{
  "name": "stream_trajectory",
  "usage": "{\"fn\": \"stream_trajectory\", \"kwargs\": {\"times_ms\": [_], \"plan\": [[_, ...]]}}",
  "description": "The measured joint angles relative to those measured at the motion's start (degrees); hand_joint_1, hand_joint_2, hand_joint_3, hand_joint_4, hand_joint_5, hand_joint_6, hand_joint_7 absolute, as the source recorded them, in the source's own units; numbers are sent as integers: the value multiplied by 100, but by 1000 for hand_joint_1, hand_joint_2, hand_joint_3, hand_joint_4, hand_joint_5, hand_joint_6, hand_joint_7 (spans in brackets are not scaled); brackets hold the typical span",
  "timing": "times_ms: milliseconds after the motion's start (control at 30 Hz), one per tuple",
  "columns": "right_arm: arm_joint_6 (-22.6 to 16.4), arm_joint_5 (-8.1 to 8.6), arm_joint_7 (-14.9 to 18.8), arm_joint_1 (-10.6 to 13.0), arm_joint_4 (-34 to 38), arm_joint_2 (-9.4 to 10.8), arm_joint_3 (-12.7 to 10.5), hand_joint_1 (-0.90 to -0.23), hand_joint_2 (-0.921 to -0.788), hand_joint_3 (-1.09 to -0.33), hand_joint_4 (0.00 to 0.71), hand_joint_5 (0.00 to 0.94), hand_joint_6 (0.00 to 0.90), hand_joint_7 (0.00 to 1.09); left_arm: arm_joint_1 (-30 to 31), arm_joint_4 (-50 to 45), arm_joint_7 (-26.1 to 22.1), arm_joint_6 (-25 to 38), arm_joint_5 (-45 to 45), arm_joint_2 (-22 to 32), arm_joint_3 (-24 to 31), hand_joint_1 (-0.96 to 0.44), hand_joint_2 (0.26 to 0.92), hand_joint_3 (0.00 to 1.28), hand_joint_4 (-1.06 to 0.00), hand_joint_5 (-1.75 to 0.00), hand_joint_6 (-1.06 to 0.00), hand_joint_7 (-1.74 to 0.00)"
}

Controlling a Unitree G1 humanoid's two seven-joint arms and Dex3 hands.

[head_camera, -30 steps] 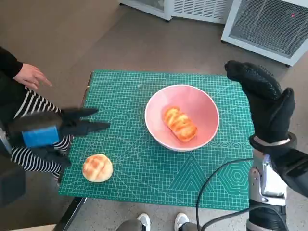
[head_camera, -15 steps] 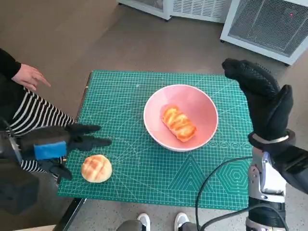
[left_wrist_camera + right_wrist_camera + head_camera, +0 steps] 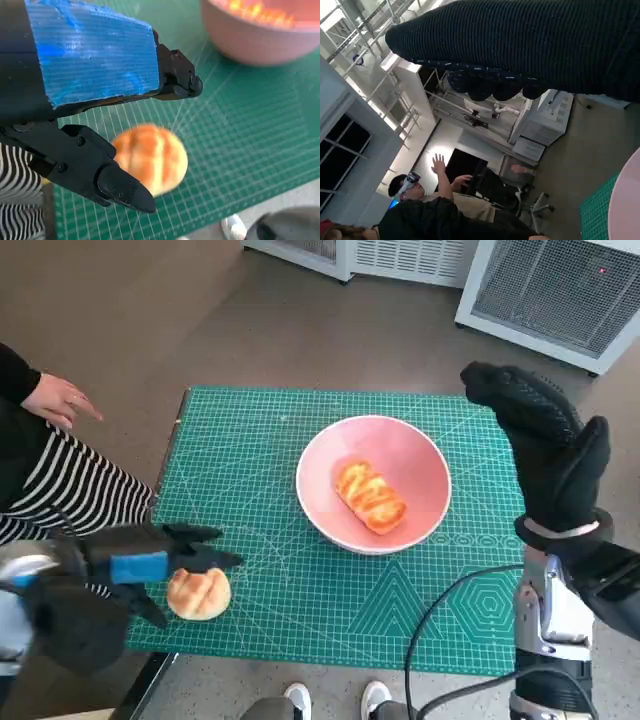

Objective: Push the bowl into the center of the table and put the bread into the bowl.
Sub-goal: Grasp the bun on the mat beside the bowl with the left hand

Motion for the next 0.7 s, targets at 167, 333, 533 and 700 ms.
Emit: {"fn": "stream_trajectory", "kwargs": {"times_ms": [167,333,533,700], "plan": [[11,5,0,31,-32,-30,-14,-690,-921,-662,151,0,57,441,-102,399,153,-28,306,-128,-268,-91,792,21,-401,-53,-540,-132],[27,4,-1,40,-54,-68,-25,-684,-921,-662,151,0,61,442,-262,488,303,-39,494,-144,-398,-61,827,36,-630,-75,-600,-356],[34,-2,-6,67,-118,-86,-28,-680,-921,-662,150,0,64,443,-329,500,404,-67,652,-143,-498,-65,906,121,-638,-959,-565,-1113],[32,-11,-9,88,-137,-90,-30,-681,-921,-662,149,0,65,443,-350,486,447,-105,659,-142,-510,-7,909,124,-633,-1249,-600,-1129]]}}
